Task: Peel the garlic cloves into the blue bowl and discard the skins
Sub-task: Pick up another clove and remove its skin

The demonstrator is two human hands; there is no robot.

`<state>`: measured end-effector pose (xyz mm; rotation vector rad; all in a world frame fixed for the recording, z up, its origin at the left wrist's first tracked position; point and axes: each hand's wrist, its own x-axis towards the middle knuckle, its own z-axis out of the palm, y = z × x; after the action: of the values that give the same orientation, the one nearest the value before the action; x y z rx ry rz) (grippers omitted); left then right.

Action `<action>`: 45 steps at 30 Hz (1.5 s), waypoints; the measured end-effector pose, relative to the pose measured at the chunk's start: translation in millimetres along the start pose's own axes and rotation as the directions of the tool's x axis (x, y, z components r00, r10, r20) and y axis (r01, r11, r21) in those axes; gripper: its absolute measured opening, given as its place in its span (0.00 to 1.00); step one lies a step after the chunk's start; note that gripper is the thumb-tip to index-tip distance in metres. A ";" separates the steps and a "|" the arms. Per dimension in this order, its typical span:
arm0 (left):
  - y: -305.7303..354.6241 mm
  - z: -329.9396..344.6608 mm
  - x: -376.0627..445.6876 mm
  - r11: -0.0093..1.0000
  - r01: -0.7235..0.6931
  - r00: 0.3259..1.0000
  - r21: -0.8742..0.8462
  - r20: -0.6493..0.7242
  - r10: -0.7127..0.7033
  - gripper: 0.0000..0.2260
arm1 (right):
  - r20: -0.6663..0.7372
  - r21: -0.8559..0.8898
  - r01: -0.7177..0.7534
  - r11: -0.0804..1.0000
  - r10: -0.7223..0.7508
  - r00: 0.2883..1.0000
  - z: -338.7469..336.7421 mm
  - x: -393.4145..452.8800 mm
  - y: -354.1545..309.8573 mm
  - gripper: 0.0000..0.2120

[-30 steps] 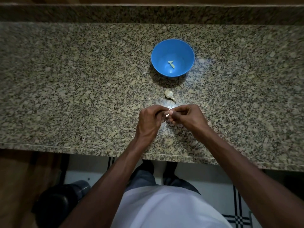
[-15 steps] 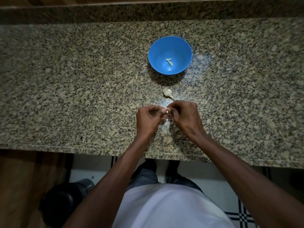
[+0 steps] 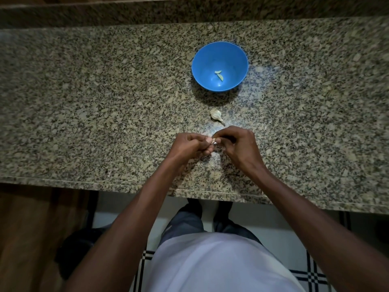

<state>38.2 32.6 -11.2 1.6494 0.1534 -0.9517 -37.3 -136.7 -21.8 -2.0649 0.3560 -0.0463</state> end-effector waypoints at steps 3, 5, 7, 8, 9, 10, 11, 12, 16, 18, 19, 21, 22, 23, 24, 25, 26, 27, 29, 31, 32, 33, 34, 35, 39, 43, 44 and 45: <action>3.9 -3.1 1.5 0.941 -0.164 0.985 0.298 -0.002 0.172 0.06 | 0.069 0.036 -0.077 0.996 0.075 0.995 -2.5 0.9 -0.4 0.06; 5.7 0.2 2.7 0.790 -0.264 0.943 0.553 -0.025 0.333 0.04 | 0.104 0.080 -0.171 0.982 0.162 0.981 -4.2 2.8 -1.1 0.05; 5.8 5.3 0.9 0.632 -0.352 0.872 0.691 -0.003 0.489 0.02 | 0.161 0.231 -0.298 0.926 0.266 0.950 -6.4 5.6 -3.4 0.05; 4.5 7.3 -0.2 0.572 -0.386 0.835 0.724 0.010 0.550 0.03 | 0.205 0.333 -0.364 0.870 0.309 0.928 -7.5 6.2 -5.4 0.06; 2.0 8.9 -0.7 0.527 -0.408 0.801 0.745 0.016 0.598 0.03 | 0.245 0.413 -0.418 0.809 0.344 0.907 -8.3 6.6 -6.7 0.07; -0.9 10.3 -0.5 0.501 -0.420 0.775 0.757 0.013 0.632 0.03 | 0.273 0.462 -0.458 0.760 0.369 0.888 -9.3 7.0 -7.8 0.08; -3.6 11.6 -0.2 0.488 -0.422 0.757 0.764 0.001 0.653 0.03 | 0.288 0.488 -0.483 0.727 0.389 0.875 -9.3 7.6 -8.0 0.08; -5.7 13.2 0.1 0.483 -0.418 0.745 0.769 -0.014 0.667 0.03 | 0.296 0.502 -0.498 0.707 0.401 0.867 -8.6 7.8 -8.7 0.09; -10.1 20.6 0.3 0.494 -0.399 0.720 0.772 -0.070 0.691 0.04 | 0.289 0.573 -0.514 0.638 0.429 0.856 -2.6 6.5 -10.8 0.09; -10.6 23.2 0.5 0.518 -0.394 0.720 0.759 -0.095 0.688 0.03 | 0.292 0.627 -0.507 0.591 0.425 0.857 -0.5 4.8 -10.0 0.09; -10.1 24.0 0.5 0.550 -0.389 0.726 0.739 -0.122 0.677 0.03 | 0.300 0.651 -0.500 0.571 0.411 0.861 0.5 4.0 -9.1 0.10; -7.6 25.6 -0.3 0.674 -0.346 0.759 0.653 -0.227 0.610 0.01 | 0.308 0.685 -0.478 0.550 0.377 0.874 3.0 1.2 -7.8 0.10; -6.6 26.6 -0.3 0.746 -0.317 0.782 0.585 -0.284 0.555 0.01 | 0.297 0.692 -0.462 0.555 0.364 0.883 4.4 -0.3 -7.2 0.11; -6.7 27.8 0.4 0.810 -0.290 0.808 0.509 -0.324 0.493 0.01 | 0.274 0.690 -0.441 0.574 0.356 0.893 5.9 -1.4 -6.3 0.11; -8.0 29.3 1.2 0.862 -0.262 0.836 0.434 -0.343 0.428 0.02 | 0.247 0.683 -0.421 0.597 0.353 0.902 6.8 -2.2 -6.1 0.10; -9.1 30.6 1.3 0.902 -0.235 0.864 0.362 -0.348 0.365 0.02 | 0.219 0.674 -0.402 0.619 0.352 0.910 8.0 -2.4 -5.0 0.10; -9.5 31.5 1.3 0.930 -0.214 0.884 0.300 -0.345 0.315 0.03 | 0.193 0.666 -0.386 0.639 0.352 0.916 9.0 -2.4 -3.9 0.09; -9.5 31.9 1.6 0.944 -0.199 0.896 0.262 -0.341 0.283 0.03 | 0.171 0.652 -0.372 0.661 0.351 0.921 9.8 -2.2 -2.2 0.08; -9.1 33.3 1.4 0.941 -0.185 0.900 0.283 -0.336 0.277 0.03 | 0.143 0.611 -0.358 0.707 0.346 0.927 10.9 -2.5 1.2 0.09; -7.5 35.3 0.5 0.901 -0.184 0.889 0.393 -0.324 0.323 0.03 | 0.129 0.575 -0.351 0.739 0.341 0.931 11.4 -2.4 5.1 0.10; -7.0 36.2 0.1 0.875 -0.191 0.884 0.445 -0.308 0.350 0.03 | 0.124 0.559 -0.346 0.753 0.336 0.934 11.3 -2.3 5.9 0.11; -6.6 37.2 -0.1 0.850 -0.201 0.883 0.486 -0.285 0.372 0.03 | 0.114 0.543 -0.336 0.769 0.329 0.938 11.1 -2.0 6.2 0.11; -6.3 38.2 0.1 0.832 -0.206 0.886 0.516 -0.262 0.382 0.02 | 0.103 0.529 -0.325 0.784 0.320 0.942 10.8 -1.5 6.0 0.11; -6.5 39.1 0.5 0.821 -0.207 0.893 0.531 -0.241 0.381 0.01 | 0.090 0.516 -0.314 0.797 0.314 0.945 10.5 -1.0 6.1 0.11; -7.3 39.4 0.0 0.846 -0.193 0.929 0.496 -0.185 0.320 0.04 | 0.076 0.509 -0.287 0.811 0.289 0.954 10.5 -1.2 6.2 0.10; -8.9 37.5 -0.6 0.958 -0.112 0.977 0.263 -0.147 0.155 0.09 | 0.128 0.579 -0.328 0.747 0.314 0.941 8.0 -3.8 8.5 0.10; -8.9 37.0 -0.8 0.977 -0.094 0.982 0.191 -0.145 0.123 0.10 | 0.143 0.595 -0.337 0.730 0.317 0.938 7.0 -4.4 8.3 0.11; -8.9 36.4 -0.7 0.988 -0.082 0.984 0.134 -0.145 0.101 0.10 | 0.156 0.609 -0.342 0.715 0.315 0.936 6.2 -5.2 8.0 0.11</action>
<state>14.6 4.2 -17.5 1.8318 0.1203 -0.7797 -43.0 -133.8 -31.1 -1.3064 0.5921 0.0861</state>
